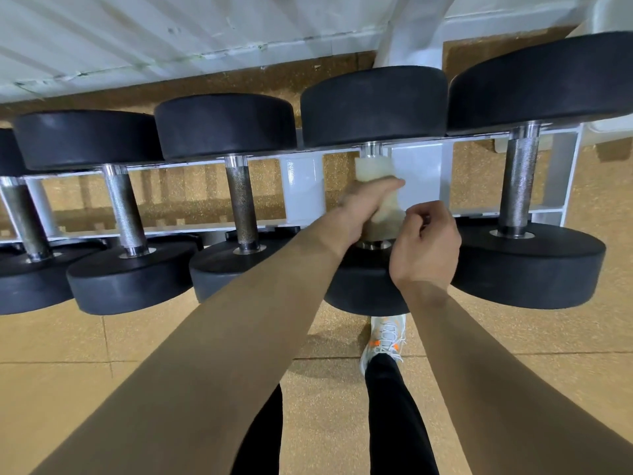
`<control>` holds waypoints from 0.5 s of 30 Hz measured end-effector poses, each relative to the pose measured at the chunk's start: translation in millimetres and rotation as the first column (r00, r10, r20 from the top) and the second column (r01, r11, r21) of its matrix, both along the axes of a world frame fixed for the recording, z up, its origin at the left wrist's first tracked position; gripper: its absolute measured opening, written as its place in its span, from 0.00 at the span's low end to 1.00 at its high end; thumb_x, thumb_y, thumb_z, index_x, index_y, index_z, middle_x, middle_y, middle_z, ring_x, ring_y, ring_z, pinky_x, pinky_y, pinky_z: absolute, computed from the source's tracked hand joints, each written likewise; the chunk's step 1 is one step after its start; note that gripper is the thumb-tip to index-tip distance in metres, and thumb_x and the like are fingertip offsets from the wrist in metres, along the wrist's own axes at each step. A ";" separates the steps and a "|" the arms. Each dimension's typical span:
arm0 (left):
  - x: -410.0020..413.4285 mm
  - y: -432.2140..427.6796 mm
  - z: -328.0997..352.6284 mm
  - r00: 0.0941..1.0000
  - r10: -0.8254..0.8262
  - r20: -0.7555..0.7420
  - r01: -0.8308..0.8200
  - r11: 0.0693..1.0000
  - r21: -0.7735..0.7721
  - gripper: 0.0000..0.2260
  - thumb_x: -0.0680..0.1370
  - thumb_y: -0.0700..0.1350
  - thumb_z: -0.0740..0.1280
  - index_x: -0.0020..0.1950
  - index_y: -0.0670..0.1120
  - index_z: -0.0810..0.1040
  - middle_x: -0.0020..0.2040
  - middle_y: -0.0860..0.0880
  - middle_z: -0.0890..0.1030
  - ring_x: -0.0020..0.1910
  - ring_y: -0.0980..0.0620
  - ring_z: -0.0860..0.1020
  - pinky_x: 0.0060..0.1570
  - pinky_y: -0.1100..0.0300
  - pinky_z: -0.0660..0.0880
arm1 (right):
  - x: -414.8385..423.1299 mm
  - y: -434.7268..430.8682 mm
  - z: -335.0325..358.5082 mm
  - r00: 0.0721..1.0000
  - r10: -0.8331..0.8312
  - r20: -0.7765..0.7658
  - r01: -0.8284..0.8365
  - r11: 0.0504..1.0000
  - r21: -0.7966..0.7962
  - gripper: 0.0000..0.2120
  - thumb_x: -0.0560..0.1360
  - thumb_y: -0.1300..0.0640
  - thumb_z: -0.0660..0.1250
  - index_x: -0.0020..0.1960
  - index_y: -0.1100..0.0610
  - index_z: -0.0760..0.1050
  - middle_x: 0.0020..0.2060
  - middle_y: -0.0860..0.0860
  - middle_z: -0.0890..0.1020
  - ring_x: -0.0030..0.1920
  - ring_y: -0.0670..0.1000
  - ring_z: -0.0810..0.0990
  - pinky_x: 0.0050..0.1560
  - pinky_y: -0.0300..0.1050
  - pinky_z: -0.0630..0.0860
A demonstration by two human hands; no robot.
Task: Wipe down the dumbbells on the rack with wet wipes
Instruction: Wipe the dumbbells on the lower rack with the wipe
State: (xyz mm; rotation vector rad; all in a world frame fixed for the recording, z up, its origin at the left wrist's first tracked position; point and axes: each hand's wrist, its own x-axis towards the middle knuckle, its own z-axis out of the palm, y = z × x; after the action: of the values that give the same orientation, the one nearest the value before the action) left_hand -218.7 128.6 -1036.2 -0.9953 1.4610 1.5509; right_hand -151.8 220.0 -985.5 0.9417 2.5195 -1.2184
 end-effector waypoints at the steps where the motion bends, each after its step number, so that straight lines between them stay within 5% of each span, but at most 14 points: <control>1: -5.9 -1.9 1.1 0.999 0.042 -0.002 -0.041 0.995 0.090 0.22 0.71 0.53 0.77 0.60 0.43 0.81 0.48 0.44 0.85 0.44 0.45 0.84 0.43 0.55 0.81 | 0.6 0.4 -0.3 1.000 0.001 -0.005 -0.001 1.000 0.000 0.09 0.76 0.57 0.55 0.47 0.53 0.75 0.48 0.52 0.80 0.47 0.53 0.77 0.48 0.50 0.75; 6: -0.4 -10.8 4.2 0.996 0.084 -0.028 -0.074 0.963 0.258 0.20 0.71 0.53 0.77 0.57 0.44 0.81 0.42 0.46 0.83 0.39 0.48 0.83 0.40 0.57 0.80 | -0.1 0.9 -1.0 1.000 0.015 -0.002 -0.015 1.000 0.013 0.10 0.78 0.58 0.57 0.53 0.54 0.76 0.52 0.50 0.78 0.48 0.51 0.76 0.47 0.46 0.70; 11: 28.0 -24.4 11.6 0.966 -0.207 -0.153 0.224 0.969 0.101 0.14 0.77 0.51 0.73 0.59 0.48 0.80 0.55 0.47 0.86 0.56 0.48 0.83 0.60 0.53 0.77 | -1.8 4.9 -1.7 0.989 0.122 0.081 -0.122 0.992 -0.008 0.16 0.81 0.54 0.58 0.68 0.51 0.71 0.60 0.46 0.74 0.56 0.51 0.76 0.50 0.45 0.68; 15: 32.0 -34.4 40.8 0.933 -0.327 -0.147 0.333 0.943 0.016 0.15 0.80 0.56 0.68 0.60 0.47 0.79 0.58 0.46 0.85 0.58 0.46 0.82 0.63 0.52 0.73 | -0.7 8.9 2.0 0.978 0.210 -0.013 -0.210 0.978 -0.010 0.17 0.78 0.56 0.63 0.66 0.55 0.69 0.60 0.50 0.74 0.56 0.55 0.77 0.55 0.51 0.74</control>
State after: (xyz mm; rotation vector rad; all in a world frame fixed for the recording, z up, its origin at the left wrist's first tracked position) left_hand -186.8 94.2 -995.4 -0.5856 1.5954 1.4190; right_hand -152.5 228.9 -983.5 0.6473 2.5409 -1.1746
